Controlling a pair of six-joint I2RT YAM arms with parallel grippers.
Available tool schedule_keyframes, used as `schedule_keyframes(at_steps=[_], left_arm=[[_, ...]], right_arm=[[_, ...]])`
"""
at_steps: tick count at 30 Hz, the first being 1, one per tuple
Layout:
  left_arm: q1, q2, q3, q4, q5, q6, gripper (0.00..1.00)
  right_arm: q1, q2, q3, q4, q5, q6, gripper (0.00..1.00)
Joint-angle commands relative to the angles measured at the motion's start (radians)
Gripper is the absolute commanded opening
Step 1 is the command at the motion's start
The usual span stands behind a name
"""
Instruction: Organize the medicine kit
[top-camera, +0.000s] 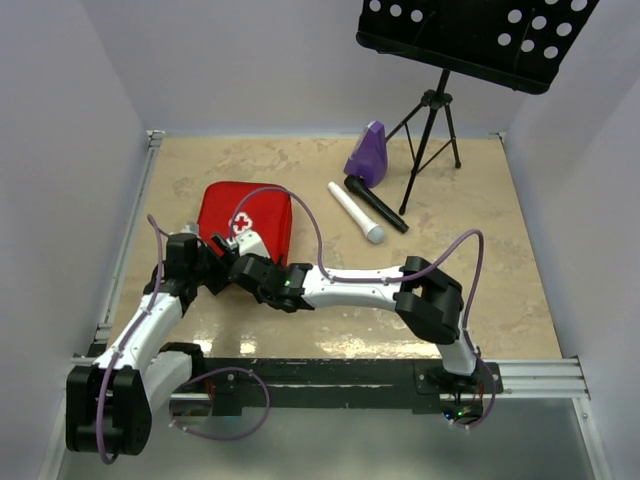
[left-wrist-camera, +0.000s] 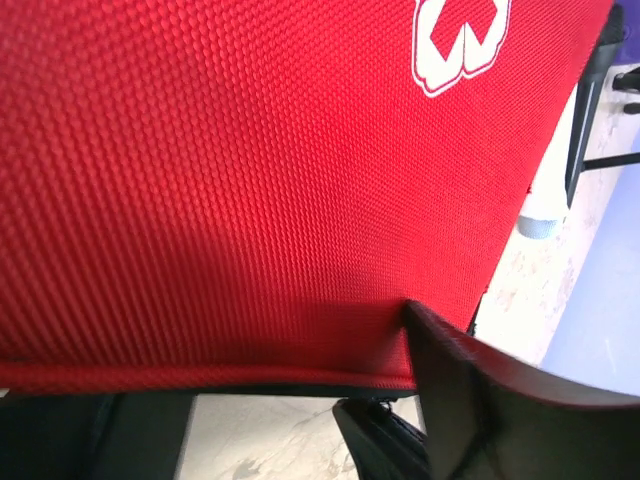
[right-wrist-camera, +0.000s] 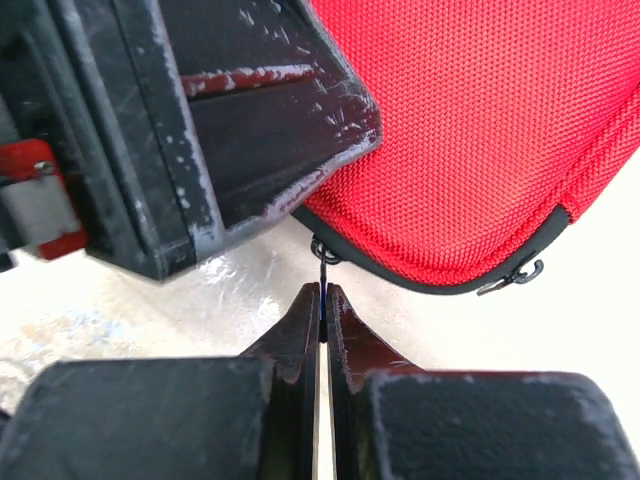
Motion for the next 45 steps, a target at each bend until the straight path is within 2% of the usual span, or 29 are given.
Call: schedule_keyframes(at_steps=[1,6,8,12,23,26,27,29,30,31,32,35,38,45], left_arm=[[-0.013,0.013,0.009,0.022,-0.047,0.049,0.69],[-0.009,0.093,0.114,-0.052,-0.128,0.141,0.38],[-0.005,0.110,0.126,-0.055,-0.144,0.164,0.23],[0.002,0.157,0.127,-0.047,-0.147,0.202,0.00],[0.022,0.220,0.094,0.007,-0.154,0.196,0.00],[0.024,0.226,0.106,0.017,-0.109,0.205,0.00],[0.022,0.225,0.114,0.017,-0.086,0.213,0.04],[0.022,0.196,0.132,0.019,-0.047,0.227,0.27],[0.022,0.170,0.138,0.019,-0.036,0.231,0.40],[0.022,0.144,0.155,0.016,-0.029,0.237,0.50],[0.022,0.111,0.172,-0.001,-0.032,0.243,0.62],[0.019,0.041,0.256,-0.083,-0.071,0.286,0.73],[0.018,-0.034,0.327,-0.156,-0.165,0.338,0.76],[-0.010,-0.258,0.249,-0.151,-0.534,0.363,0.78]], right_arm=[[0.008,-0.071,-0.030,0.068,0.000,0.023,0.00],[0.005,-0.124,-0.086,0.022,0.059,0.052,0.00],[-0.003,-0.147,-0.122,0.002,0.085,0.067,0.00],[-0.041,-0.200,-0.217,-0.021,0.096,0.101,0.00],[-0.089,-0.332,-0.408,-0.035,0.106,0.174,0.00],[-0.089,-0.368,-0.444,0.031,0.055,0.121,0.00],[-0.087,-0.390,-0.455,0.064,0.016,0.100,0.07],[-0.086,-0.443,-0.480,0.133,-0.057,0.070,0.39],[-0.084,-0.467,-0.483,0.163,-0.074,0.060,0.50],[-0.084,-0.486,-0.477,0.178,-0.088,0.052,0.58],[-0.084,-0.496,-0.465,0.183,-0.098,0.046,0.62],[-0.086,-0.532,-0.413,0.177,-0.084,0.024,0.68],[-0.089,-0.616,-0.408,0.212,-0.007,0.023,0.68],[-0.089,-0.913,-0.644,0.422,0.290,0.061,0.70]])
